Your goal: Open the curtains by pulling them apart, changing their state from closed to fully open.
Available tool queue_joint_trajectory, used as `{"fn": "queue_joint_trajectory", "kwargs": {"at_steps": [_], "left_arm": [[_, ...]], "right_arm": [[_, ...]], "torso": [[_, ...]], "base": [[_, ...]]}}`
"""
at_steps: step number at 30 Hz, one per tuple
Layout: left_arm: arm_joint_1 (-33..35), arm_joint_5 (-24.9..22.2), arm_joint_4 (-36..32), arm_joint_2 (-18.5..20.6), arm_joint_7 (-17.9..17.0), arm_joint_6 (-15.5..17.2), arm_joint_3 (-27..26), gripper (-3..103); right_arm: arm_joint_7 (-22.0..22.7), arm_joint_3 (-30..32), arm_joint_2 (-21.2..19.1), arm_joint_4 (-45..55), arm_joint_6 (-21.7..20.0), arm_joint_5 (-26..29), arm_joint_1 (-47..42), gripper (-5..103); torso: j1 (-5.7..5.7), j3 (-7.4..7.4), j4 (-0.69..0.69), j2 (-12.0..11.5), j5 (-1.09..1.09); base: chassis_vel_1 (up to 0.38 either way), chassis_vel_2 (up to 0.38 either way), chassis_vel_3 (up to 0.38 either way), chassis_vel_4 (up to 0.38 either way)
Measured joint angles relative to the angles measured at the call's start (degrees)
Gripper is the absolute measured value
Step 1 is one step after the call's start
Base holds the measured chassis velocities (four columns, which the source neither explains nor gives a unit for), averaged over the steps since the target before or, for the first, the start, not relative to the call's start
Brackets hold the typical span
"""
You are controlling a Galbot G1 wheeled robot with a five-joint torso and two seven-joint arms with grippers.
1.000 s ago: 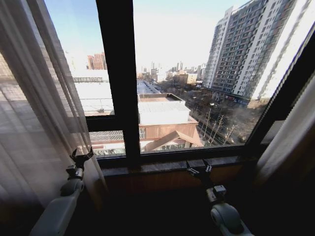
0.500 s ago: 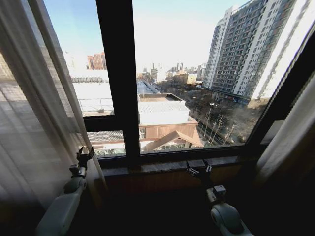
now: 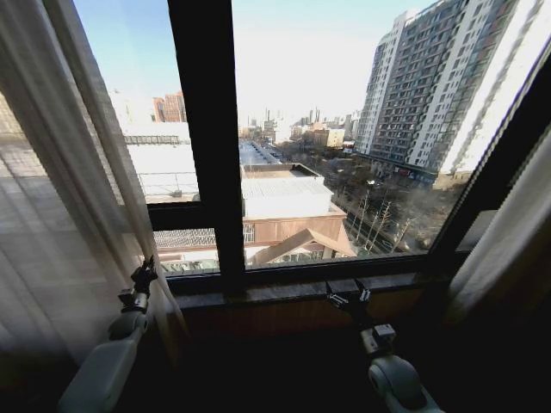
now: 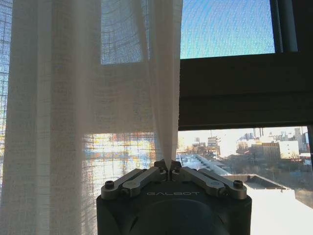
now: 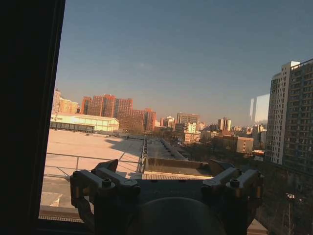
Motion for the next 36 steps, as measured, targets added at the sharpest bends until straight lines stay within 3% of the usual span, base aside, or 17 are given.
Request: {"fn": "queue_joint_trajectory", "kwargs": {"at_steps": [15,36], "left_arm": [[2.6,-0.8,-1.48,1.56,-0.7,-0.77,-1.64,0],[3.82,-1.2,-2.55,2.23,-1.43,-1.25,-2.29,0]], "right_arm": [[0.0,0.0,0.0,0.0,0.0,0.0,0.0,100],[0.0,0.0,0.0,0.0,0.0,0.0,0.0,100]], "torso": [[0.01,0.0,-0.01,-0.01,0.0],[0.01,0.0,0.0,0.0,-0.01]], "base": [[0.047,0.016,-0.055,-0.015],[0.324,0.219,-0.319,-0.227]]}}
